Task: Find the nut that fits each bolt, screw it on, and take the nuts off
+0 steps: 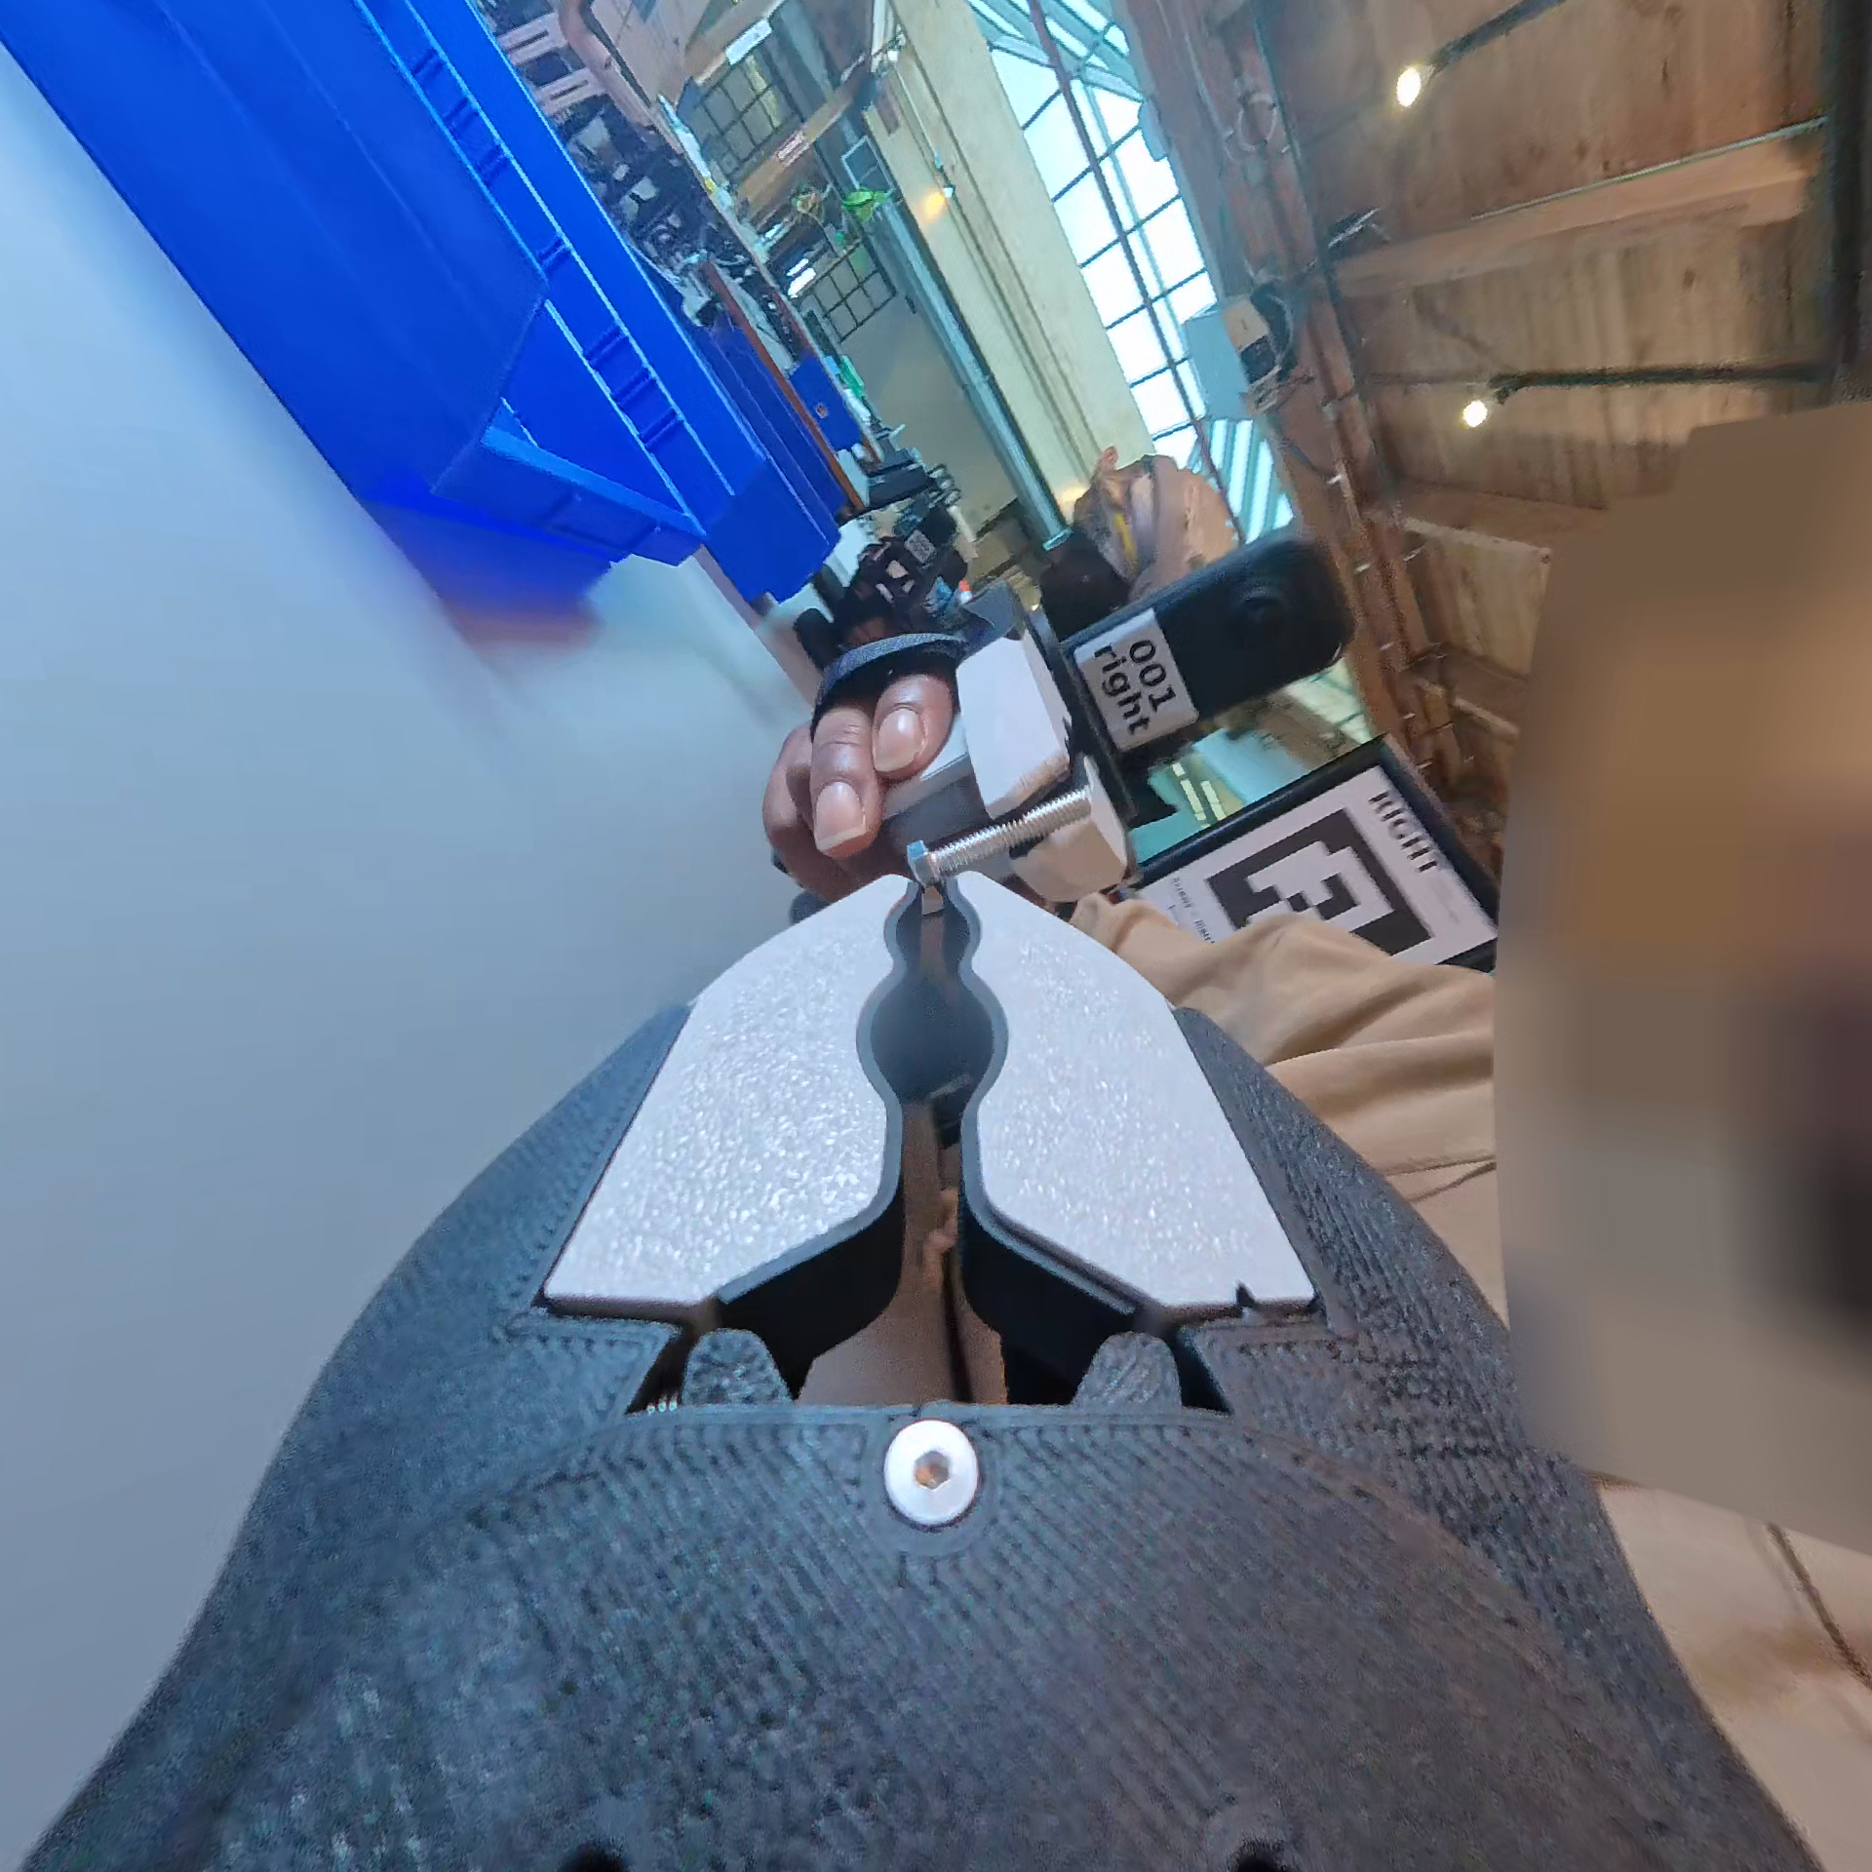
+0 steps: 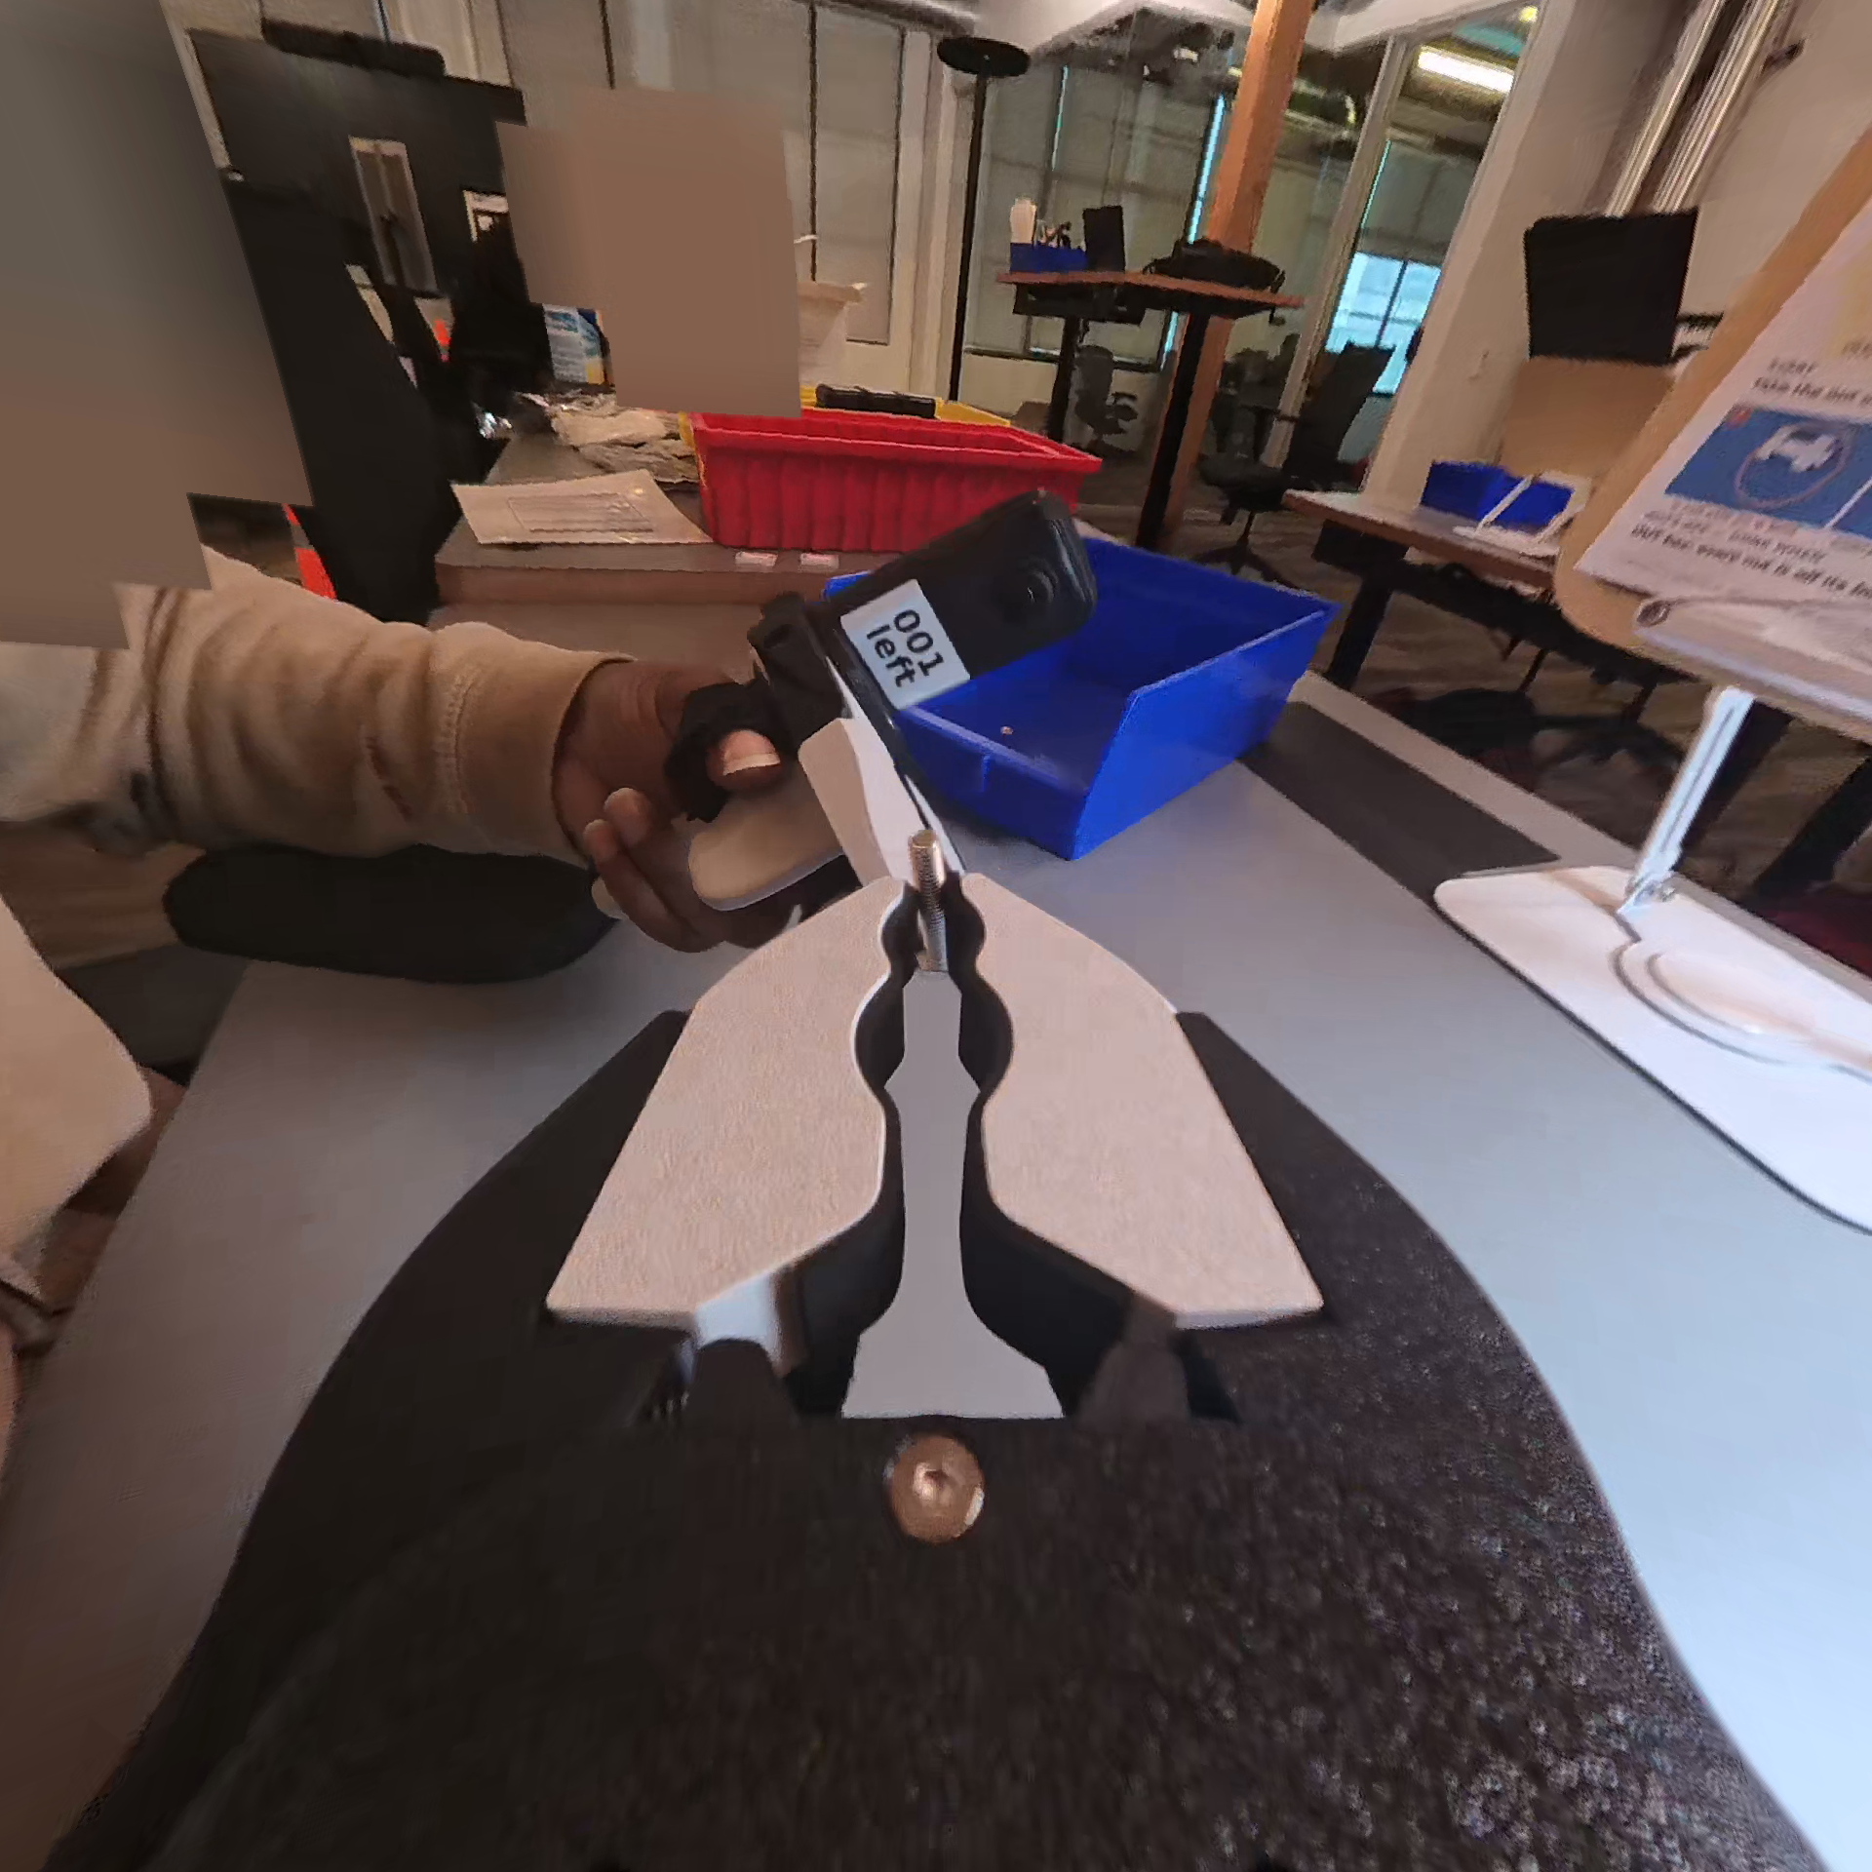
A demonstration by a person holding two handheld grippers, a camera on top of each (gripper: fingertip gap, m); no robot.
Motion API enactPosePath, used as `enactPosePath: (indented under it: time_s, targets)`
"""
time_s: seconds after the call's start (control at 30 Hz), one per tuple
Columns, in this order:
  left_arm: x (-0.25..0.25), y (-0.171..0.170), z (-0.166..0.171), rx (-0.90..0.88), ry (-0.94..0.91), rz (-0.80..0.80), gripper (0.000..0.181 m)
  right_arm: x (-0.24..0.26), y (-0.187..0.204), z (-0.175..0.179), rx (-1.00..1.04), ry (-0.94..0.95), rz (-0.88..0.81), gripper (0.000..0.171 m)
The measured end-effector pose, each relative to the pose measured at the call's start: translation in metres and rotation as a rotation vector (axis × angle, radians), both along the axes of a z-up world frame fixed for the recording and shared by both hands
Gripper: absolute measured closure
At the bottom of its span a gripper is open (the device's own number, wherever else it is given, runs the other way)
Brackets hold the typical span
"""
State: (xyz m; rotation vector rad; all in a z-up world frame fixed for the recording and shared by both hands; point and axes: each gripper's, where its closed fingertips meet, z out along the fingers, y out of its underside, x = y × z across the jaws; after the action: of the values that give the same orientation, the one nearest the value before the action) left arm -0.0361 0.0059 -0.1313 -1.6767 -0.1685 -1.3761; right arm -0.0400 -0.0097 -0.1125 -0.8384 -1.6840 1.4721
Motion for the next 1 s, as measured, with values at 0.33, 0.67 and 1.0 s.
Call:
enactPosePath:
  time_s: [0.33, 0.67, 1.0]
  targets:
    - [-0.001, -0.008, 0.01, 0.218, 0.521, 0.099, 0.166, -0.003, 0.001, -0.03, -0.11, -0.252, 0.043, 0.166]
    - [0.01, -0.012, 0.0, 0.275, 0.748, 0.084, 0.171, 0.001, -0.011, -0.03, -0.103, -0.243, 0.102, 0.166]
    - [0.004, -0.016, 0.017, 0.329, 0.643, 0.111, 0.176, 0.005, -0.012, -0.015, -0.153, -0.166, 0.142, 0.152]
